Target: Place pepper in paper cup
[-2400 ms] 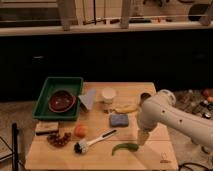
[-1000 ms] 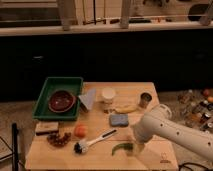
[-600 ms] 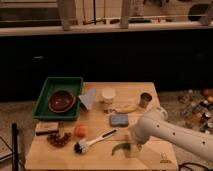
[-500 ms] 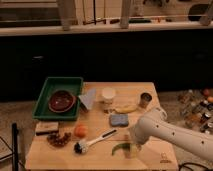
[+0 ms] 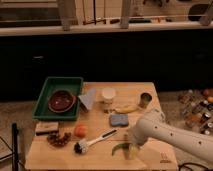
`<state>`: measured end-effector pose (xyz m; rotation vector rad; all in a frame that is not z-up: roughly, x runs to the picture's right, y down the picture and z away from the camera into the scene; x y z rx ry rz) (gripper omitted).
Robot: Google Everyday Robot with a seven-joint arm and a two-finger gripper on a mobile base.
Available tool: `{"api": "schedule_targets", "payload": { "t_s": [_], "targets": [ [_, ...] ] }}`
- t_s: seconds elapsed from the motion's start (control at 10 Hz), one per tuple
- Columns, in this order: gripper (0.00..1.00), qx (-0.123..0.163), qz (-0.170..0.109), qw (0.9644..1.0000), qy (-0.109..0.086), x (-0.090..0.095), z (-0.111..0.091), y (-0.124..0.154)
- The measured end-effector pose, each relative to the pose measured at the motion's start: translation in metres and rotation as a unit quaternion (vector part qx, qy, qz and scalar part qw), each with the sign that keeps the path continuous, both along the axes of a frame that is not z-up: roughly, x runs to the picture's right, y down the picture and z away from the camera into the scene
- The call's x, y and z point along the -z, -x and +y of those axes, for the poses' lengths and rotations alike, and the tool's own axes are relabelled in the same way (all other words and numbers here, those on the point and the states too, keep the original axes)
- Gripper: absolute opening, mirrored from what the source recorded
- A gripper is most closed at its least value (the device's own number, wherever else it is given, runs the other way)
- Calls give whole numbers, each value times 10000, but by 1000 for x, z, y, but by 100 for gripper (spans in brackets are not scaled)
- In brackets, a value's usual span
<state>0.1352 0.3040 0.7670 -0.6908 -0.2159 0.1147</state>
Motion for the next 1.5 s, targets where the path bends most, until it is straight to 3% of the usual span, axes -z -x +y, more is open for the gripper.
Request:
{"api": "schedule_targets", "payload": {
  "t_s": [0.1, 0.3, 0.8, 0.9, 1.5],
  "targets": [
    [74, -2, 9, 10000, -15, -1, 1, 0],
    [50, 5, 59, 10000, -27, -4, 4, -3],
    [5, 41, 107, 9999, -45, -5, 5, -5],
    [0, 30, 111, 9999, -52, -4, 4, -7],
    [0, -52, 52, 9998, -163, 4, -8, -12]
  ]
}}
